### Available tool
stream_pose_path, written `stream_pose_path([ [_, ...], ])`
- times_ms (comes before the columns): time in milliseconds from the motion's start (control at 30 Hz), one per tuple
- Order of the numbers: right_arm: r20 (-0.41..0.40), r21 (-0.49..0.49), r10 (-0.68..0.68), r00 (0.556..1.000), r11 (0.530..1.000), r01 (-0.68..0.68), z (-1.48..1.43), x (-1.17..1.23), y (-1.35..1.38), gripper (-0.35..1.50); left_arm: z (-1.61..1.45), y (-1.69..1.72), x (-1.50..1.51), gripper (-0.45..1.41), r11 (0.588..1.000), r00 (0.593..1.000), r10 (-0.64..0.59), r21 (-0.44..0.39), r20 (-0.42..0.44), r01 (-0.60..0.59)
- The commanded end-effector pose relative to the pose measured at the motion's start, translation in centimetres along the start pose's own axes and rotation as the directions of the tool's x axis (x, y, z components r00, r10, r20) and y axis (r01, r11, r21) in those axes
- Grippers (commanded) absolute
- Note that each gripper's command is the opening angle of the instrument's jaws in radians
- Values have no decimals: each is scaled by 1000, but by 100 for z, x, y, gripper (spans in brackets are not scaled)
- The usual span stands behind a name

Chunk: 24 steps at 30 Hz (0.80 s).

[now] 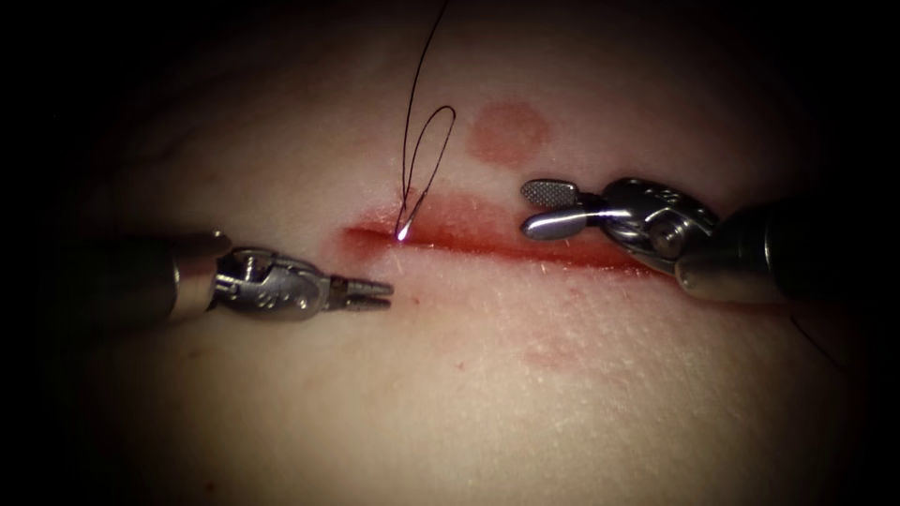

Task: Wound Closure
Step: Use the left gripper to pull the needle through.

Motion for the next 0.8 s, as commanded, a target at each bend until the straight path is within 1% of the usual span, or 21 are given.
stream_pose_path([
  [33,1,5,4,1000,1000,-4,7,-7,0,148,7,4,-1,-35,1000,1000,-11,-5,3,11],
  [100,1,5,4,1000,1000,-4,8,-7,0,148,6,8,6,-35,998,998,-55,-29,-11,54],
  [167,1,3,5,1000,1000,-5,9,-6,0,148,2,11,15,-35,988,990,-134,-84,-42,130],
  [200,1,3,5,1000,1000,-5,9,-6,0,148,2,11,15,-35,988,990,-134,-84,-42,130],
  [267,-2,-2,3,1000,1000,-3,13,-8,-1,148,-9,8,31,-35,953,960,-269,-166,-70,255],
  [333,-2,-2,3,1000,1000,-3,15,-10,-2,148,-15,4,40,-35,934,944,-316,-203,-92,293],
  [400,-2,2,1,1000,1000,-1,18,-12,-4,148,-26,-3,55,-35,906,914,-380,-256,-143,336],
  [533,-1,4,1,1000,1000,-1,19,-13,-6,146,-36,-5,71,-35,885,889,-420,-299,-183,356],
  [567,6,19,1,1000,1000,-1,19,-13,-7,145,-41,-4,81,-35,873,874,-444,-319,-201,370],
  [600,8,25,1,1000,1000,-2,19,-14,-8,143,-43,-3,86,-35,869,869,-450,-328,-208,372],
  [633,15,40,1,1000,999,-2,18,-15,-10,140,-48,-1,98,-35,862,861,-458,-348,-222,369],
  [700,20,46,1,1000,999,-2,18,-15,-10,136,-51,-1,104,-35,860,858,-460,-355,-228,367],
  [733,30,59,0,1000,998,-2,18,-16,-13,131,-58,1,124,-35,853,849,-468,-377,-245,361],
  [767,30,59,0,1000,998,-2,18,-16,-13,131,-58,1,124,-35,853,849,-468,-377,-245,361],
  [800,32,66,0,999,998,-2,18,-17,-15,128,-63,2,137,-35,848,844,-474,-389,-252,360],
])
